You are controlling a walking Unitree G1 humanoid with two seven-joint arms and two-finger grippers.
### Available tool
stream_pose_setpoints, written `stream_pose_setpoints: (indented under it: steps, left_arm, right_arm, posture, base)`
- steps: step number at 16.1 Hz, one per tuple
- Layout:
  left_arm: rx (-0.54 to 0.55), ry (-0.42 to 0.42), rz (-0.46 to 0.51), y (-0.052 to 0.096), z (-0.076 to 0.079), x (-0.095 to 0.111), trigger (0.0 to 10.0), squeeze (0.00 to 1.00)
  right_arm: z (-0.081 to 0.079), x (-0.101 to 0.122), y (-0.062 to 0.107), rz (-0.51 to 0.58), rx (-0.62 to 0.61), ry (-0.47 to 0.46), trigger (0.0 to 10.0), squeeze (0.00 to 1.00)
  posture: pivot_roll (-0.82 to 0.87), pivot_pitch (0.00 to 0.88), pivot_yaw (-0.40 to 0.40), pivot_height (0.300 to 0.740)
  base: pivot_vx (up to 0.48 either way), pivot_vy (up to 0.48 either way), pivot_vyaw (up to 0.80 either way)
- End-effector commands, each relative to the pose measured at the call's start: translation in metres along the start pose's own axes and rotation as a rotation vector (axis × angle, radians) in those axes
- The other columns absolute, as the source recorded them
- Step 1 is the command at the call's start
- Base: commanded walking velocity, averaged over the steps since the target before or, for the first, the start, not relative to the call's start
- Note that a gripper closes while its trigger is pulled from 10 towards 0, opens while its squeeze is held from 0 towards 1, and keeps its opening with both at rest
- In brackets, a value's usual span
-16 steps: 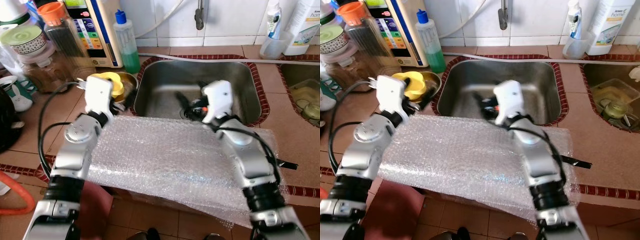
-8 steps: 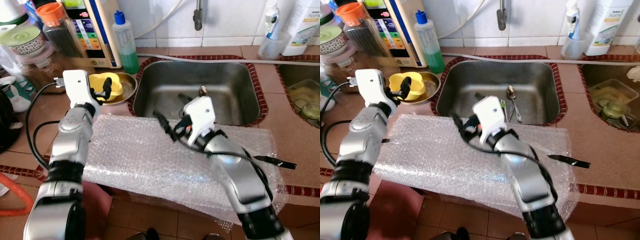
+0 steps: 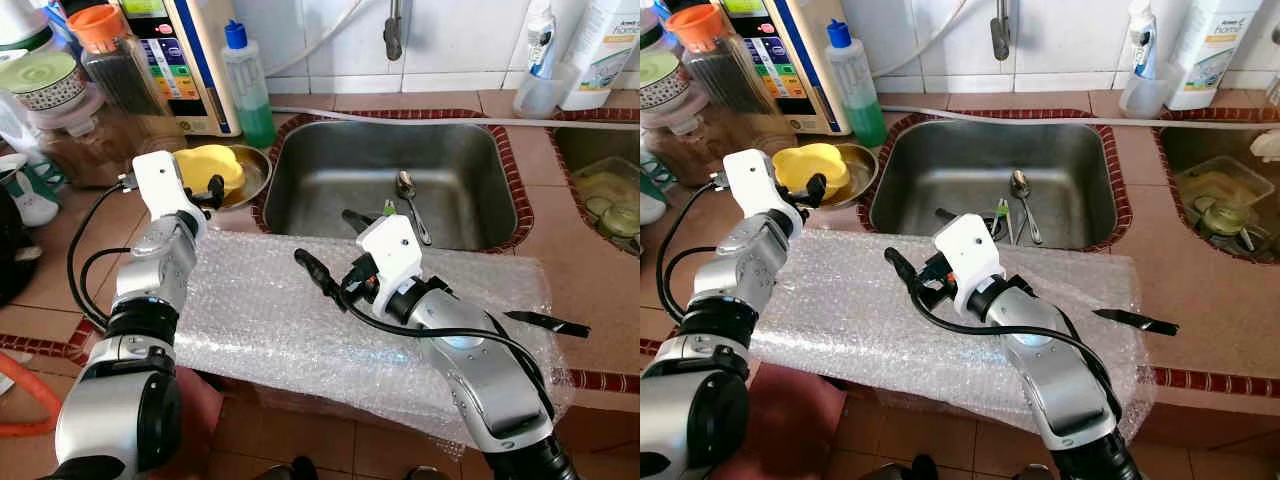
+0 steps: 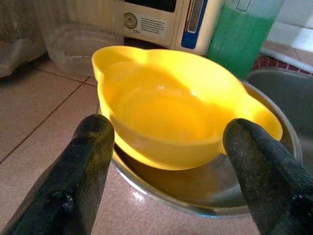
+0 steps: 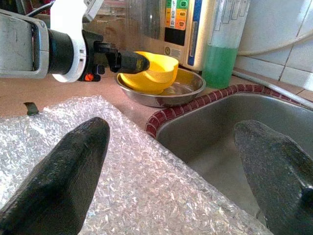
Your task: Kitchen organization
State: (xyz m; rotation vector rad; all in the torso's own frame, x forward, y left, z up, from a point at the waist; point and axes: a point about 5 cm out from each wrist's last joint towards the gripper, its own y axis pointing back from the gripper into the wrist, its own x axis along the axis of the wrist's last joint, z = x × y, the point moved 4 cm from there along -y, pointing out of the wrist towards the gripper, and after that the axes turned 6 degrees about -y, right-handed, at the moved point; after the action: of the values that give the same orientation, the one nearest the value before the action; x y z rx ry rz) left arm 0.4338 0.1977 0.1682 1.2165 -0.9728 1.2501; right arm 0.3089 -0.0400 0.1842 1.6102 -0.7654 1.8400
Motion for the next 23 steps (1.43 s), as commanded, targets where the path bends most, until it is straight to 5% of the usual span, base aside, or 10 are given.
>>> stream_pose_setpoints:
  steps: [1,5,10,15,23]
  left_arm:
    - [0.034,0.051,-0.009,-0.003,-0.005,0.004,10.0,0.00]
    - [0.059,0.113,-0.007,-0.006,-0.006,0.014,10.0,0.00]
    - [0.139,0.161,-0.095,-0.006,-0.025,-0.002,10.0,0.00]
    - [0.144,0.234,-0.090,-0.008,-0.022,0.003,10.0,0.00]
    - [0.157,0.240,-0.063,-0.011,-0.025,0.019,10.0,0.00]
  right_arm:
    - [-0.010,0.006,0.001,0.015,0.028,0.000,10.0,0.84]
    - [-0.012,0.004,0.002,0.002,0.031,-0.003,10.0,0.85]
    - [-0.014,0.005,0.000,-0.003,0.039,-0.002,10.0,0.84]
    - [-0.015,0.005,-0.001,-0.005,0.043,-0.004,10.0,0.85]
    - [-0.014,0.003,-0.002,-0.006,0.039,-0.007,10.0,0.84]
  posture:
    - [-0.29,0.160,0.152,0.740]
    - [-0.29,0.157,0.155,0.740]
    - [-0.28,0.154,0.150,0.740]
    - [-0.28,0.151,0.151,0.740]
    - [-0.28,0.140,0.149,0.740]
  base:
    - [0.000,0.000,0.00]
    - [0.000,0.000,0.00]
    - [0.000,0.000,0.00]
    - [0.000,0.000,0.00]
    - [0.000,0.000,0.00]
